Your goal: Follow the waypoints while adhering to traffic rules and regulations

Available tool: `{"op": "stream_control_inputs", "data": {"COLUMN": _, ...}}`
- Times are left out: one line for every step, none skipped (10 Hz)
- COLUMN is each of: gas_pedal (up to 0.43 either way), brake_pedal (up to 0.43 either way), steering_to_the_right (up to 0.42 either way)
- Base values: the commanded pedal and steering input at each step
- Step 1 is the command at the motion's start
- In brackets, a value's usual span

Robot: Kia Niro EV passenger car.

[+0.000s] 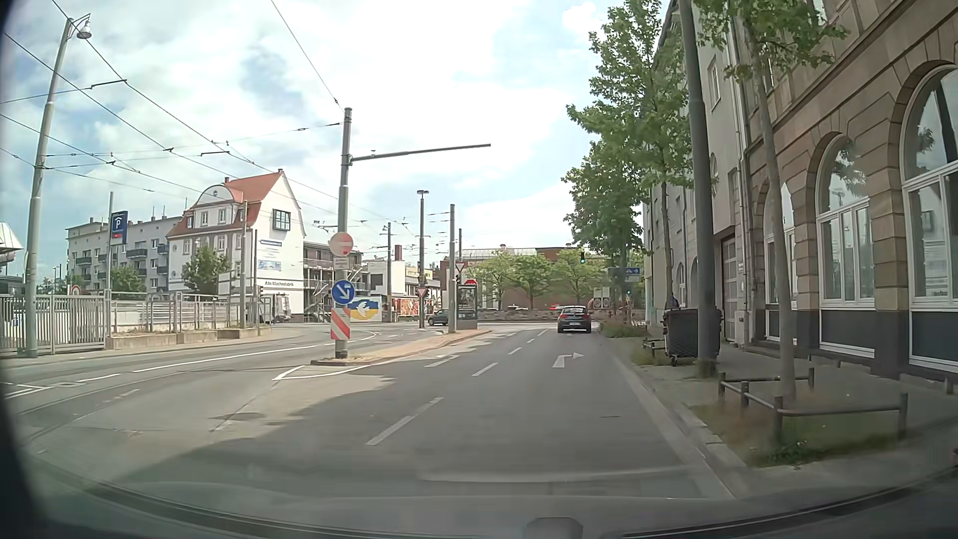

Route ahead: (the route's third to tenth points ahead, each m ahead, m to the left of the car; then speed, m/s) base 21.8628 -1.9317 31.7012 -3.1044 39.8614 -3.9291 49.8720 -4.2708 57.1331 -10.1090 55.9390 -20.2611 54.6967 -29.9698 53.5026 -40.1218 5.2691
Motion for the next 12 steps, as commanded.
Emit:
{"op": "stream_control_inputs", "data": {"gas_pedal": 0.11, "brake_pedal": 0.03, "steering_to_the_right": 0.059}}
{"op": "stream_control_inputs", "data": {"gas_pedal": 0.11, "brake_pedal": 0.03, "steering_to_the_right": 0.058}}
{"op": "stream_control_inputs", "data": {"gas_pedal": 0.11, "brake_pedal": 0.03, "steering_to_the_right": 0.055}}
{"op": "stream_control_inputs", "data": {"gas_pedal": 0.11, "brake_pedal": 0.03, "steering_to_the_right": 0.054}}
{"op": "stream_control_inputs", "data": {"gas_pedal": 0.11, "brake_pedal": 0.03, "steering_to_the_right": 0.054}}
{"op": "stream_control_inputs", "data": {"gas_pedal": 0.11, "brake_pedal": 0.03, "steering_to_the_right": 0.051}}
{"op": "stream_control_inputs", "data": {"gas_pedal": 0.11, "brake_pedal": 0.03, "steering_to_the_right": 0.046}}
{"op": "stream_control_inputs", "data": {"gas_pedal": 0.11, "brake_pedal": 0.03, "steering_to_the_right": 0.04}}
{"op": "stream_control_inputs", "data": {"gas_pedal": 0.11, "brake_pedal": 0.03, "steering_to_the_right": 0.038}}
{"op": "stream_control_inputs", "data": {"gas_pedal": 0.11, "brake_pedal": 0.03, "steering_to_the_right": 0.036}}
{"op": "stream_control_inputs", "data": {"gas_pedal": 0.11, "brake_pedal": 0.03, "steering_to_the_right": 0.035}}
{"op": "stream_control_inputs", "data": {"gas_pedal": 0.11, "brake_pedal": 0.03, "steering_to_the_right": 0.035}}
